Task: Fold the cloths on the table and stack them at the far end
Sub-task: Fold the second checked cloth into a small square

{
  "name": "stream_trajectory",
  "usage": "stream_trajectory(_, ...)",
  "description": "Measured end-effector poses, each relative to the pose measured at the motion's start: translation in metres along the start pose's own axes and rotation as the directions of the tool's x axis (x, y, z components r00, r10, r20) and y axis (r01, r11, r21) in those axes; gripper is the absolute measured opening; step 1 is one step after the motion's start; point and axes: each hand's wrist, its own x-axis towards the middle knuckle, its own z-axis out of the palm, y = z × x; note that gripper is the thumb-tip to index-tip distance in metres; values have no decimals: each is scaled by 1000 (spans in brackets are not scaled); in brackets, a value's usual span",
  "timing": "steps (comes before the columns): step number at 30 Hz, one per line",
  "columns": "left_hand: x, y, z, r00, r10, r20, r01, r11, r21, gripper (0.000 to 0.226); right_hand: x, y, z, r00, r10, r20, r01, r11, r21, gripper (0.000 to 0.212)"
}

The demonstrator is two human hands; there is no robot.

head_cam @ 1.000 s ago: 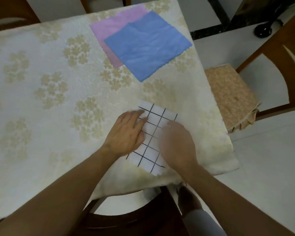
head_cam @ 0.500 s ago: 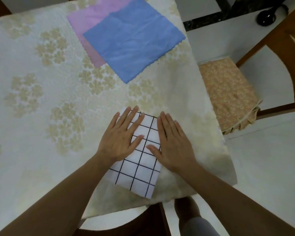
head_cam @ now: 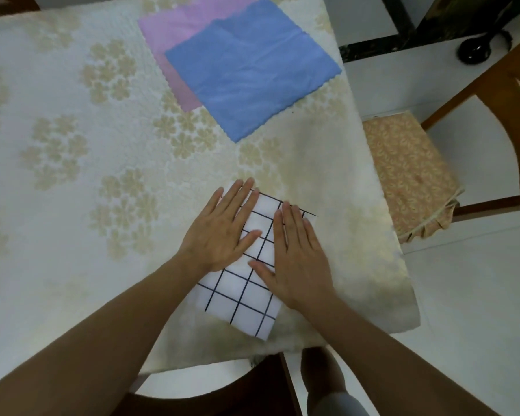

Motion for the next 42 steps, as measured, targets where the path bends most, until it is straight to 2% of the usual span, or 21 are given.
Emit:
stream_trajectory(4, -40, 19, -2, 993, -106, -54, 103, 993, -62, 68, -19, -18, -3, 998, -13, -57, 16, 998, 62, 94)
stream_trajectory(9, -71, 21, 13, 990, -138, 31, 140, 988, -59, 70, -39, -25, 15, 998, -66, -4, 66, 997, 32, 96)
stream_trajectory(16, -83, 17, 8, 989, -144, -24, 142, 988, -64, 72, -40, -30, 10, 999, -36, 3, 36, 999, -2, 99)
stream_trajectory(19, -89, 14, 12, 989, -145, -6, 144, 987, -73, 73, -43, -27, 11, 999, -40, 11, 41, 999, -24, 98)
stream_trajectory(22, -86, 13, 8, 992, -125, -1, 124, 989, -81, 72, -41, -27, 9, 998, -54, -25, 54, 998, 7, 96)
stream_trajectory(25, -76, 4, -7, 990, -99, -105, 88, 990, -110, 66, -37, -21, -7, 993, -29, -115, 33, 999, 31, 88)
stream_trajectory(29, -29, -20, -32, 969, 21, -248, -33, 998, -46, 45, -13, 8, -33, 972, -12, -234, 2, 999, -40, 55)
stream_trajectory(32, 12, -35, -49, 954, 134, -267, -134, 991, 19, 34, 5, 32, -48, 968, 29, -249, -47, 997, -67, 34)
stream_trajectory(34, 35, -43, -57, 945, 217, -245, -211, 976, 52, 29, 15, 44, -56, 972, 56, -226, -72, 995, -64, 27)
stream_trajectory(37, 59, -50, -65, 932, 334, -141, -322, 941, 103, 28, 28, 55, -63, 983, 70, -172, -79, 996, -51, 21)
stream_trajectory(42, 80, -47, -66, 919, 395, -15, -386, 906, 172, 31, 46, 61, -67, 995, 91, -39, -92, 995, -38, 21)
